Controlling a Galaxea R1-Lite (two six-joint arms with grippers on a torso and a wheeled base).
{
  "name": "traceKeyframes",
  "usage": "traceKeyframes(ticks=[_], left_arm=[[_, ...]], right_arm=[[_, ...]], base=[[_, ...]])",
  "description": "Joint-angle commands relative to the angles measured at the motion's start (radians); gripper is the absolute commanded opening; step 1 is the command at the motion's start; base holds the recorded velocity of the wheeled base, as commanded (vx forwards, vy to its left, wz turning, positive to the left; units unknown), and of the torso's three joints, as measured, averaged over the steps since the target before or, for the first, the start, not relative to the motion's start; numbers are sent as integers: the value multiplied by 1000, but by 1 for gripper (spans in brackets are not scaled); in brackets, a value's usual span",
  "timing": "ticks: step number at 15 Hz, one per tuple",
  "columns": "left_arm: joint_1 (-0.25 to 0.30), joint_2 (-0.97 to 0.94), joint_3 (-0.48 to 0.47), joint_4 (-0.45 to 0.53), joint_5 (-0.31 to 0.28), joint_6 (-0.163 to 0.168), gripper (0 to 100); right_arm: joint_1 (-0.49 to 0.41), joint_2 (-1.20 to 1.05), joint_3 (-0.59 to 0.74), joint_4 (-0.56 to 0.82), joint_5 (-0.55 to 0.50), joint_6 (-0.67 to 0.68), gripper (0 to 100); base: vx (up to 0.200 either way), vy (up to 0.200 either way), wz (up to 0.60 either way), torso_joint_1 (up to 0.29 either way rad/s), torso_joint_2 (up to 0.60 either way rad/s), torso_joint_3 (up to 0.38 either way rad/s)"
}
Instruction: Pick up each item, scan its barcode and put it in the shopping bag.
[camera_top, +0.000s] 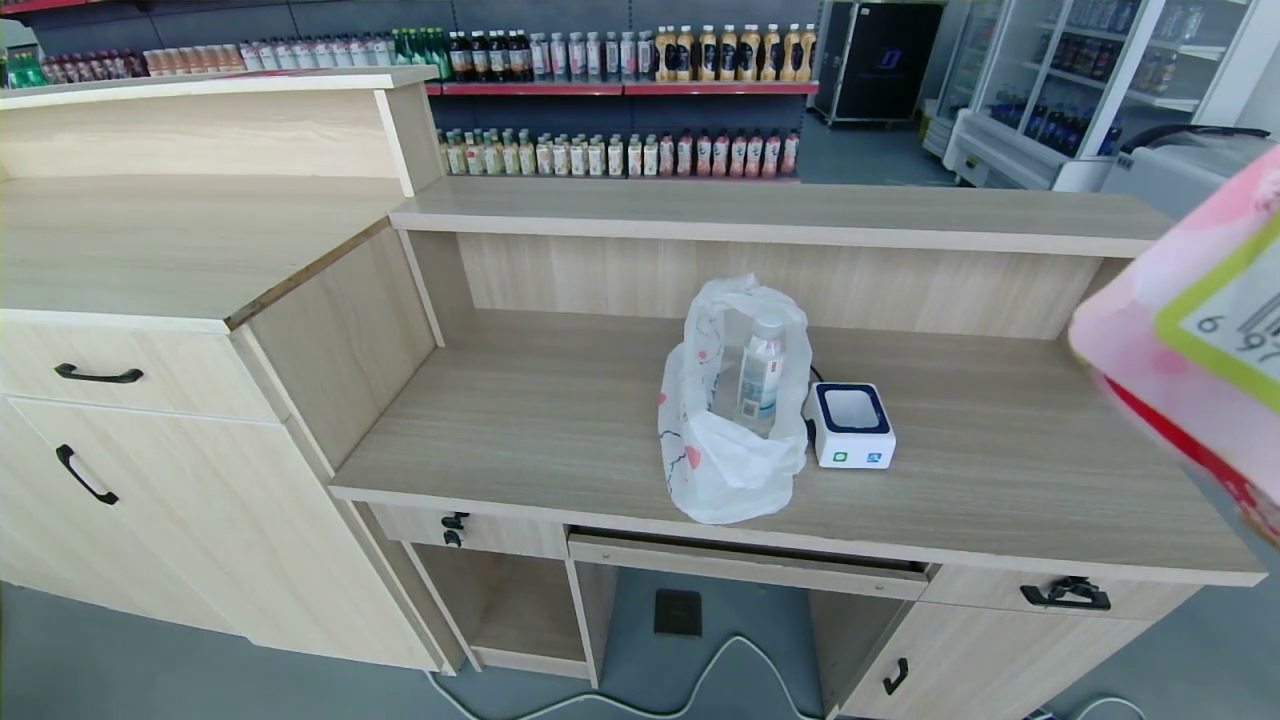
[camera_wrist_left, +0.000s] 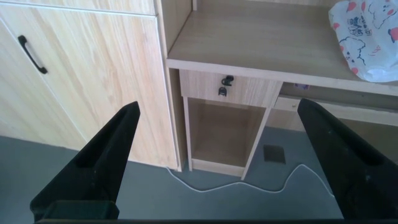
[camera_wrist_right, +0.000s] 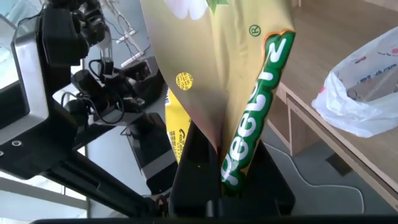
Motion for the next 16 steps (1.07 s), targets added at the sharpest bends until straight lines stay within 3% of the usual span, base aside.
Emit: traceKeyframes(ticks=[1, 9, 11, 14, 16], left_arm=[[1, 0, 0, 0, 0, -1, 100], [1, 0, 0, 0, 0, -1, 100], [1, 0, 0, 0, 0, -1, 100], [1, 0, 0, 0, 0, -1, 100], [1, 0, 0, 0, 0, -1, 100]], right_arm=[[1, 9, -2, 5, 1, -5, 0], [4, 16, 18, 13, -6, -30, 0], [-5, 46, 57, -21, -10, -91, 0], [-70, 139, 188, -291, -121, -217, 0], [-175, 205, 258, -507, -168, -277, 0]], base=[[0, 0, 0, 0, 0, 0], [0, 0, 0, 0, 0, 0], [0, 0, 0, 0, 0, 0], [0, 0, 0, 0, 0, 0], [0, 0, 0, 0, 0, 0]])
